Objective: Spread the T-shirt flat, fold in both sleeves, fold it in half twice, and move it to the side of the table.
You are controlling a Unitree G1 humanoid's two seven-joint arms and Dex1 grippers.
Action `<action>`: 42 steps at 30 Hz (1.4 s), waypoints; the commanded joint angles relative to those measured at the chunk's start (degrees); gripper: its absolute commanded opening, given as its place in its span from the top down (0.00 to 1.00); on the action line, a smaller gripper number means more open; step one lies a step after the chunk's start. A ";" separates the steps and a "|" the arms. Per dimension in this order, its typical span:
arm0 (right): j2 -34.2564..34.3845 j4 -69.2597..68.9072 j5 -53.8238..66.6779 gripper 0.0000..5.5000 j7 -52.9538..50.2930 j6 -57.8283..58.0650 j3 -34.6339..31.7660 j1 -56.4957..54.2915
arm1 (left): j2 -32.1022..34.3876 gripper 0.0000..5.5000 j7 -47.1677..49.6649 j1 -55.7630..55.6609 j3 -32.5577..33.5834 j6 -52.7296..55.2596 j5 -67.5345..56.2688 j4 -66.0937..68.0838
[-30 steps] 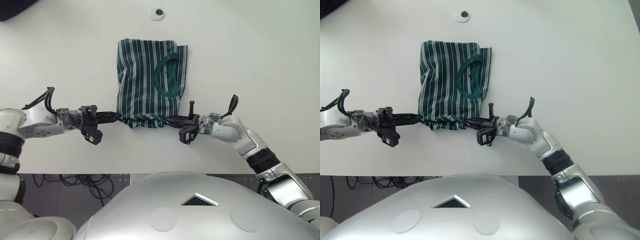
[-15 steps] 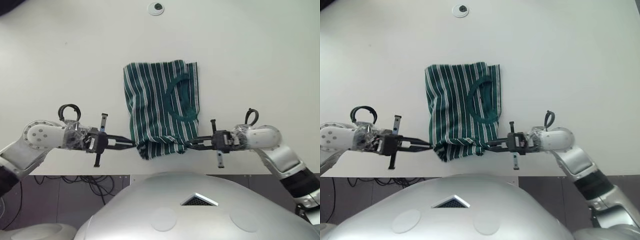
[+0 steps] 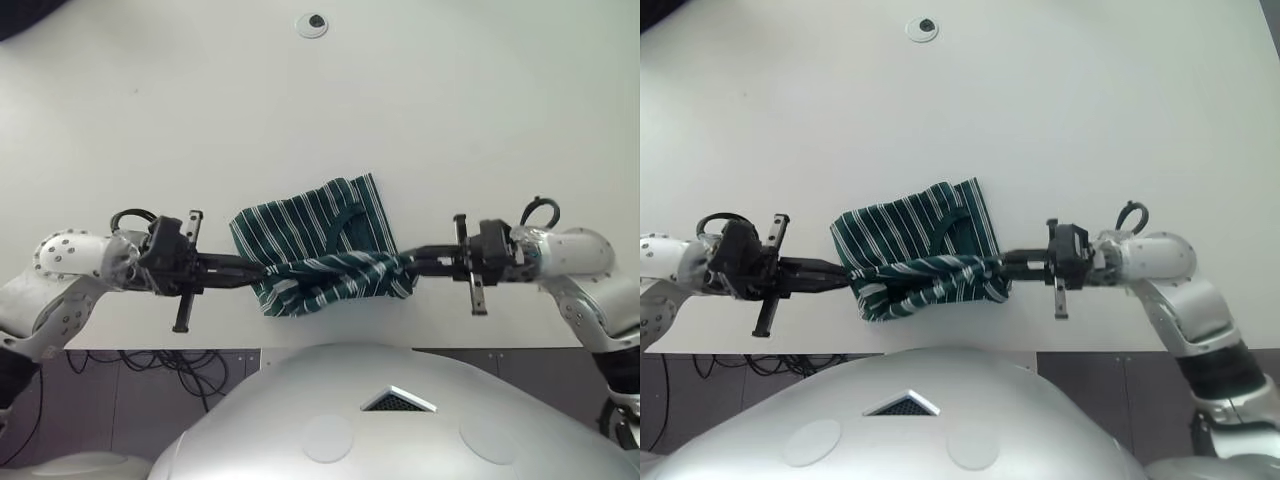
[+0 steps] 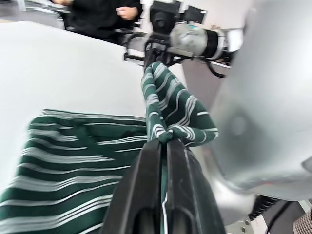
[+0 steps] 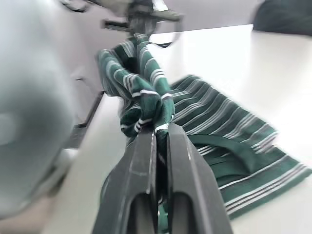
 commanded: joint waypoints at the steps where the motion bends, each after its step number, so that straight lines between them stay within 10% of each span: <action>1: 4.55 4.08 -4.25 1.00 -2.87 1.12 0.09 -4.58 | -3.72 1.00 -2.84 -0.93 3.88 3.83 3.73 5.30; 10: 13.00 13.06 -14.92 1.00 -8.10 -0.71 2.13 -12.26 | -11.39 1.00 -6.52 -5.43 8.68 8.72 13.33 16.93; 24: 21.03 17.72 -16.12 0.57 -11.65 -3.53 -1.04 -15.14 | -23.70 0.83 9.82 -15.61 16.35 8.96 28.88 32.97; 34: 30.15 22.10 -40.96 0.56 -25.37 -8.27 17.70 -12.25 | -39.03 0.83 20.59 -15.29 31.49 10.22 17.54 27.86; 42: 22.41 43.27 -51.44 0.56 -47.37 -7.55 4.98 -20.42 | -52.10 0.83 25.74 -15.71 30.13 4.94 18.88 20.74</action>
